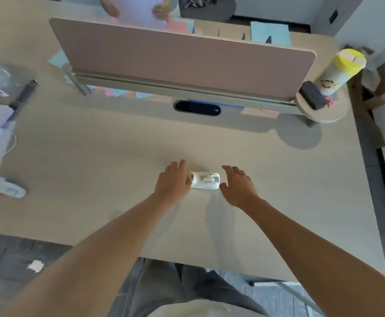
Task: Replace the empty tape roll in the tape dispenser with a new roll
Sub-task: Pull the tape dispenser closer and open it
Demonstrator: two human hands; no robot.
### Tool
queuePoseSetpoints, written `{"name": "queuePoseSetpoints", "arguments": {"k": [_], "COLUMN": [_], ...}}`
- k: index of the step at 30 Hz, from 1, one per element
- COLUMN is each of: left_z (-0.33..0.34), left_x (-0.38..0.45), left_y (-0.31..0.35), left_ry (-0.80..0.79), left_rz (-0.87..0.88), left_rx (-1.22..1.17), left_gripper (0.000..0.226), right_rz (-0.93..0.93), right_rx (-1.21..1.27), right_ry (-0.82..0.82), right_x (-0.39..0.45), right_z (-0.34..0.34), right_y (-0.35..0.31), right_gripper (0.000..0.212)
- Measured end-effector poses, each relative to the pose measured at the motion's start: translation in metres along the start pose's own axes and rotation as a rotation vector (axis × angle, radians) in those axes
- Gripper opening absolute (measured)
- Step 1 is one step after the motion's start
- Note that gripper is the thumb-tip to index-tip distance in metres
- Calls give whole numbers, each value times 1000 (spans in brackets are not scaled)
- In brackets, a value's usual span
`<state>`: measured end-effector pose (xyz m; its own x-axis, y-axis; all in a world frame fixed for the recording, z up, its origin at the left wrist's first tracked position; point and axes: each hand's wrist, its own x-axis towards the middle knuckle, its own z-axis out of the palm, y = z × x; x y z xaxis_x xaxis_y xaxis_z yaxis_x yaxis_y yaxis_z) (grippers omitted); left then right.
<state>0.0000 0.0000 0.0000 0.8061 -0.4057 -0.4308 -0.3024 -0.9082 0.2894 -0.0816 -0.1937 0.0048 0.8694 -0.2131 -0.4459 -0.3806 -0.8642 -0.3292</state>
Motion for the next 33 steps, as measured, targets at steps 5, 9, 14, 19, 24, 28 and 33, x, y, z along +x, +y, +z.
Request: {"name": "queuePoseSetpoints", "arguments": {"k": [5,9,14,19,24,28,33], "left_z": [30,54,73,87,100,108,128], "left_x": [13,22,28,24,15,-2,-34], "left_y": [-8,-12,-13,-13,-17,-18,-21], "left_ry": [-130,-131,-64,-24,14,31,76], "left_rz": [-51,-81,-149,-158,-166,-167,-146], "left_rx": [-94,-267,-533,-556,-548,-533,-531], "left_gripper": [54,59,59,61,61,61,63], "right_rz": [18,18,-5,-7,4,2,-22], "right_rx": [55,90,69,80,93,120,168], "right_ry": [-98,-83,-45,-23,-19,0,15], "right_x": [16,32,43,46,36,23,1], "right_z": [27,45,52,53,60,73,92], "right_y": [-2,-3,4,6,4,6,10], "right_gripper": [74,75,60,60,61,61,62]}}
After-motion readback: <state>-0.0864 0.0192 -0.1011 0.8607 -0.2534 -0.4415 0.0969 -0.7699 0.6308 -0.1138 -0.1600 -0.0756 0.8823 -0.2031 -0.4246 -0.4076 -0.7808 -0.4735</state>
